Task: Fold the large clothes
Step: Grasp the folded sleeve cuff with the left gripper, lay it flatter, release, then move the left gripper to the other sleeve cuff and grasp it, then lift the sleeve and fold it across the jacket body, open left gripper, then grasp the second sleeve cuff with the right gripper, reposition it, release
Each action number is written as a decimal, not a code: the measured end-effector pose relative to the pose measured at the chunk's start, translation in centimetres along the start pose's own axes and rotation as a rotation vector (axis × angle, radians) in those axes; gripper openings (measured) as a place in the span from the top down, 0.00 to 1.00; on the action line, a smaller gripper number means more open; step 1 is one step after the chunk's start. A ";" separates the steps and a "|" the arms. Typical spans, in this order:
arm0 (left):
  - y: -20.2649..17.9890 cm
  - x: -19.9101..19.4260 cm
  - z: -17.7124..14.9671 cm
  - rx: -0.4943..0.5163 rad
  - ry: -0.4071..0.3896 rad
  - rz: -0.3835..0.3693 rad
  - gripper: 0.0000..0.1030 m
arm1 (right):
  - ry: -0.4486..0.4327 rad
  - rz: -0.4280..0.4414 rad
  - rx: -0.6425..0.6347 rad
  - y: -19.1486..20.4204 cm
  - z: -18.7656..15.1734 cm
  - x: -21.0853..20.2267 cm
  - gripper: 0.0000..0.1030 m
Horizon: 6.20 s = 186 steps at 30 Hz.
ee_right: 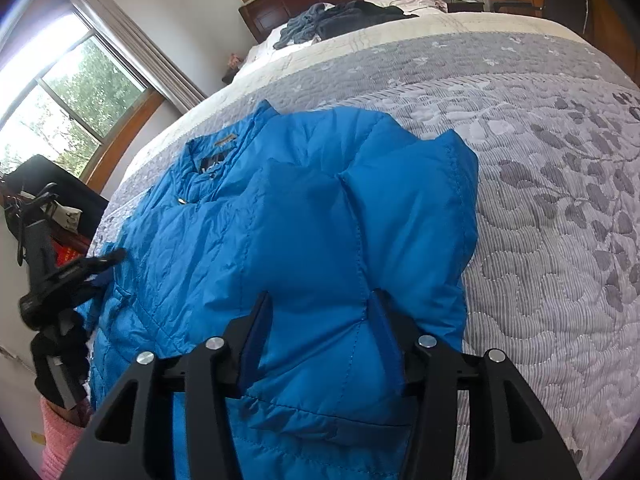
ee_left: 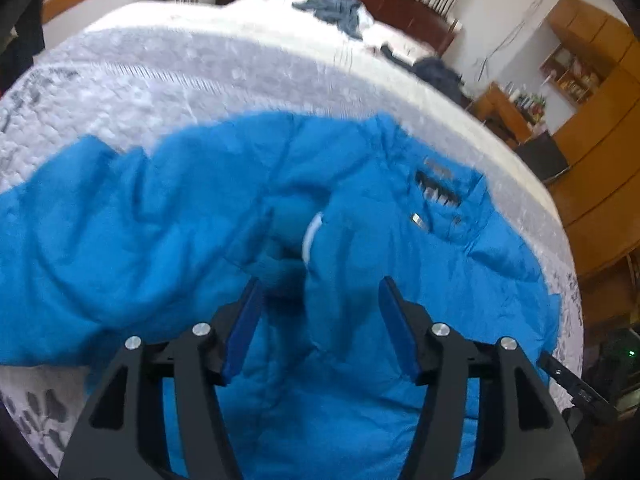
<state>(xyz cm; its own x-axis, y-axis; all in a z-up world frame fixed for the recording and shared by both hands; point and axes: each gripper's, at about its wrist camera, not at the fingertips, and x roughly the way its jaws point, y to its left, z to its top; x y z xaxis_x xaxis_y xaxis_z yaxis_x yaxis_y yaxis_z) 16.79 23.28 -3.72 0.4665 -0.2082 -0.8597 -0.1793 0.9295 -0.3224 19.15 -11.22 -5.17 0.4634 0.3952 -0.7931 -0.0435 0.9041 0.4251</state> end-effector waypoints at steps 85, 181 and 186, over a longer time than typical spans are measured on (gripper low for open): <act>38.8 -18.2 -6.6 -0.595 -0.419 0.096 0.94 | 0.198 0.094 -0.330 16.6 -7.0 4.0 0.31; 6.1 -3.1 -1.3 0.194 -0.143 -0.177 0.61 | 0.162 0.150 -0.061 12.1 1.6 4.5 0.80; 6.6 -0.9 -1.1 0.212 -0.128 -0.142 0.62 | 0.188 0.133 -0.022 10.2 1.4 7.0 0.75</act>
<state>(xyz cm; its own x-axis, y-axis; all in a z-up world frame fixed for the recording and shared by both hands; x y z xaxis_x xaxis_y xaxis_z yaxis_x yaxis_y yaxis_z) 14.22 29.26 -5.51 0.5816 -0.3135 -0.7506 0.0745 0.9394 -0.3346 23.17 0.56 -5.79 0.2792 0.5327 -0.7989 -0.1139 0.8445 0.5233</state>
